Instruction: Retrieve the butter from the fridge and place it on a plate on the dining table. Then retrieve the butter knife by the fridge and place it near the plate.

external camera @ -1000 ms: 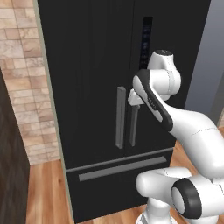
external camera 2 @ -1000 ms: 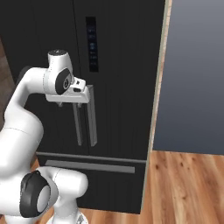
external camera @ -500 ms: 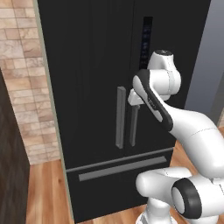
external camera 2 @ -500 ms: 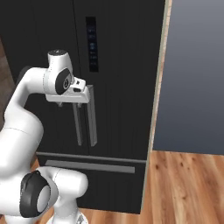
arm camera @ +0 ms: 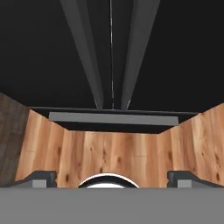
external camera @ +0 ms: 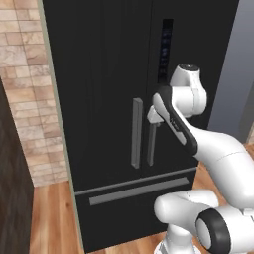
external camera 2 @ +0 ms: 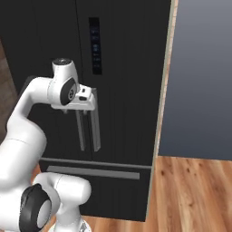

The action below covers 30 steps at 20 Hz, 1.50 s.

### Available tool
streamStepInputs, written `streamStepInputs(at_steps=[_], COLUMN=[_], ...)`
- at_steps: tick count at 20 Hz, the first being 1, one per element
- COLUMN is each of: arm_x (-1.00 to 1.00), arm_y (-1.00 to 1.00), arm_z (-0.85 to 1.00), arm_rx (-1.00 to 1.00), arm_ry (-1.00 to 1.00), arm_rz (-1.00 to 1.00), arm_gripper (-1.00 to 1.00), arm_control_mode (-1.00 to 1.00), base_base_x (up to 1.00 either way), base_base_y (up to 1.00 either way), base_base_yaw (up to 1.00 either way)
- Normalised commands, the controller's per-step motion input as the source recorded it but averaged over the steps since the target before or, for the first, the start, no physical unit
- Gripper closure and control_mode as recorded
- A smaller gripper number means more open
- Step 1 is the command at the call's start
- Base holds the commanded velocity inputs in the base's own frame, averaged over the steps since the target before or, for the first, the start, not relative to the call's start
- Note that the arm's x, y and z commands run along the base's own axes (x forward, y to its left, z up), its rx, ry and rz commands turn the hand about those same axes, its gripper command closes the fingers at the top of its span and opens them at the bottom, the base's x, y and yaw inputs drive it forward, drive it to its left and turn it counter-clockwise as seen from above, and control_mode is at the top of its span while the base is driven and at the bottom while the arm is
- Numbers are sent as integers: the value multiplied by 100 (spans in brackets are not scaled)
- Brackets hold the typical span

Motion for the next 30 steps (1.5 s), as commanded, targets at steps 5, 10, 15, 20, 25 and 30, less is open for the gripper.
streamStepInputs(at_steps=[5, 10, 15, 20, 25, 30], arm_x=[14, 35, 40, 50, 43, 39], arm_y=[-19, -11, -1, 0, 0, 0], arm_z=[-41, -25, -21, -15, -8, -8], arm_rx=[0, 0, 0, 0, 0, 0], arm_ry=[-7, -2, -3, -10, -19, -22], arm_rz=[-2, 0, 0, 0, 0, 0], arm_gripper=[-100, -100, -100, -100, -100, -100], arm_control_mode=[-100, -100, -100, -100, -100, -100], base_base_x=[0, 0, 0, 0, 0, 0], base_base_y=[0, 0, 0, 0, 0, 0], base_base_yaw=[0, 0, 0, 0, 0, 0])
